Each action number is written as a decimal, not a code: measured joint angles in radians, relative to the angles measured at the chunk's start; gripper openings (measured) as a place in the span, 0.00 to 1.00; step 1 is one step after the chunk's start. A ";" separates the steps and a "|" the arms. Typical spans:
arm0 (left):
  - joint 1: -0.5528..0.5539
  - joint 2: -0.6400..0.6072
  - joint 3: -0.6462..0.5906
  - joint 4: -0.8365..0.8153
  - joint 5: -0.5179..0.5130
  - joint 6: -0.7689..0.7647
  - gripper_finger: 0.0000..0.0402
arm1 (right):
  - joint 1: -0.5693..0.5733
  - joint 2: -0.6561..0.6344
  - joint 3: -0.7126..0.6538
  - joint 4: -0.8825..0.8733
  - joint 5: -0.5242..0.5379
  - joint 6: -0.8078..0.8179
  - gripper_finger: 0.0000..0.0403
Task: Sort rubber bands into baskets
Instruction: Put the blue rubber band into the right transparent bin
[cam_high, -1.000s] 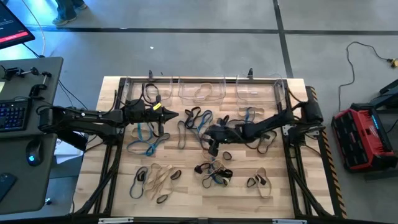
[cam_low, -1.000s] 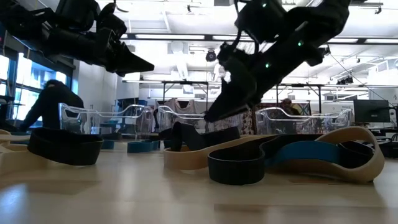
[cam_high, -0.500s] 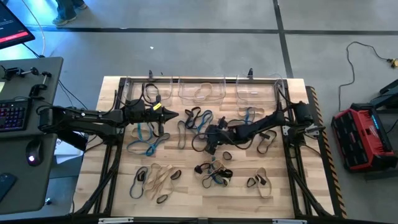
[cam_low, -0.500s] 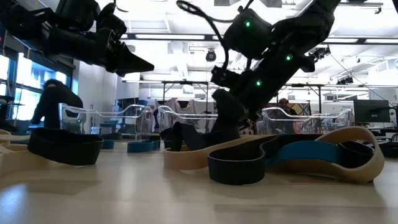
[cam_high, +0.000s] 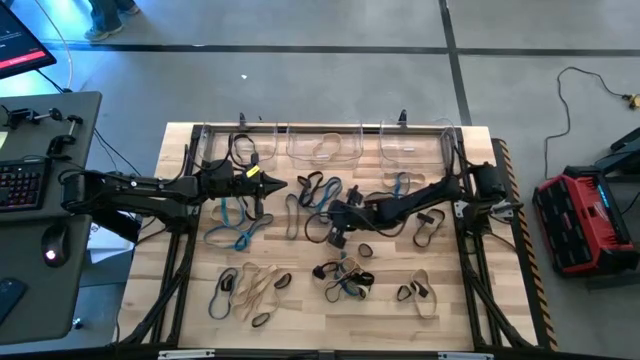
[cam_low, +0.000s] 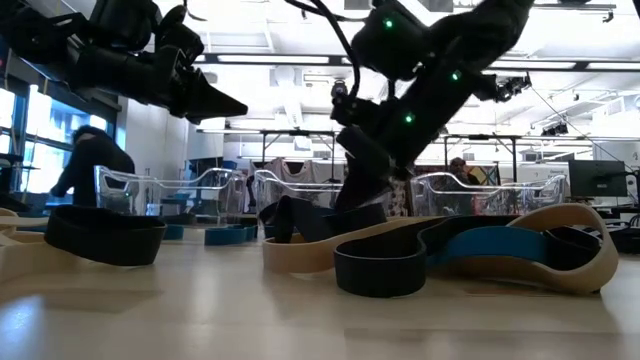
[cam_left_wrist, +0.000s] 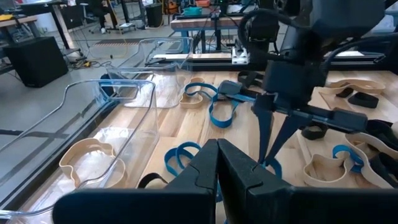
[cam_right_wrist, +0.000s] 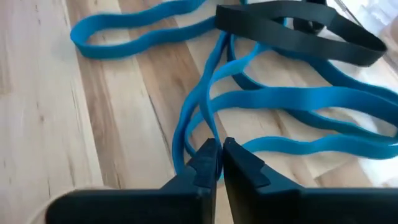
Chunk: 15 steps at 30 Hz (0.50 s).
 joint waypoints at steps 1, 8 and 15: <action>0.000 0.000 0.000 0.000 0.000 -0.001 0.00 | 0.000 0.000 0.017 -0.033 0.003 -0.012 0.02; 0.000 0.000 0.000 -0.009 0.000 -0.002 0.00 | 0.000 0.000 0.177 -0.321 0.079 -0.093 0.01; 0.000 0.000 0.000 -0.013 0.000 -0.001 0.00 | 0.000 -0.002 0.320 -0.551 0.154 -0.181 0.00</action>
